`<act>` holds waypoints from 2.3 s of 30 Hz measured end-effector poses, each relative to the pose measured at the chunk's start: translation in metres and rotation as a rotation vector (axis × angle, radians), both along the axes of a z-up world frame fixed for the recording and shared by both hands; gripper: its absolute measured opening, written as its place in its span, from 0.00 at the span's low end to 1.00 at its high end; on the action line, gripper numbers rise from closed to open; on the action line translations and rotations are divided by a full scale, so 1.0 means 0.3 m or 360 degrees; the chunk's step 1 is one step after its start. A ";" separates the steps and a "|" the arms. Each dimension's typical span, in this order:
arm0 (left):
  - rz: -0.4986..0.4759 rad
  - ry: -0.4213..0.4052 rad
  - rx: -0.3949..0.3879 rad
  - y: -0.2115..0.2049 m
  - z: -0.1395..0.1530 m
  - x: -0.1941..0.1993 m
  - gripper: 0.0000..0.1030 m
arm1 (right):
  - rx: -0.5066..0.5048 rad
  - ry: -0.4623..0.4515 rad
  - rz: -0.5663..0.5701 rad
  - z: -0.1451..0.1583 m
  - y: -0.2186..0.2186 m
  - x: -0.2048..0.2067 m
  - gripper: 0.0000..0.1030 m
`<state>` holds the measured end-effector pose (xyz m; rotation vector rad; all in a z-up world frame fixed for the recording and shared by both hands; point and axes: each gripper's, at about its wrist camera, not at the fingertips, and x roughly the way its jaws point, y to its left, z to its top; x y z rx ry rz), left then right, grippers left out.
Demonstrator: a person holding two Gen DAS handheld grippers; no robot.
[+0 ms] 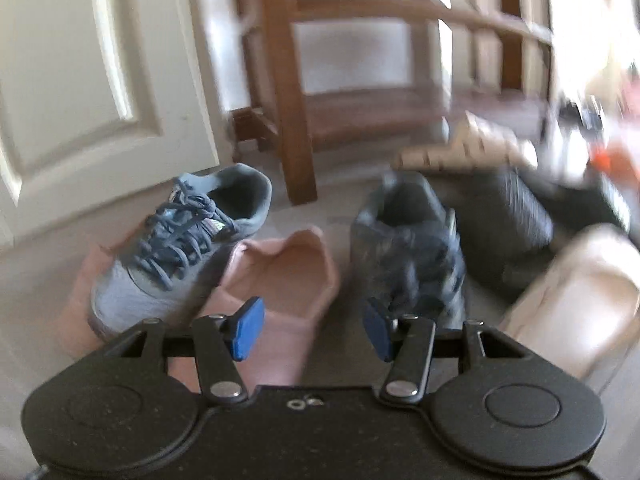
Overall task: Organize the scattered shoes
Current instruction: 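Grasp a pink slipper from the pile with the left tool, then carry the pink slipper with the left tool toward the grey sneaker by the door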
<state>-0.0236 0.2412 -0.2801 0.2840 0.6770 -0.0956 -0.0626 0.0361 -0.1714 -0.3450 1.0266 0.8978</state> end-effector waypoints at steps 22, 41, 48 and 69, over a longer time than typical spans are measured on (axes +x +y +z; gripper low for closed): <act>0.0357 0.0345 -0.0164 0.153 -0.056 0.011 0.08 | 0.0084 -0.0019 0.0114 0.054 0.144 -0.046 0.44; 0.0956 0.0357 -0.0686 0.241 0.009 -0.508 0.22 | 0.0154 -0.0116 0.0458 0.064 0.303 -0.094 0.44; 0.0807 0.0016 -0.0589 0.234 0.218 -0.529 0.27 | 0.0172 -0.0161 0.0423 0.075 0.309 -0.069 0.44; 0.0794 -0.0077 -0.0635 0.652 0.200 0.022 0.31 | 0.0180 -0.0239 0.0140 0.162 0.527 0.160 0.44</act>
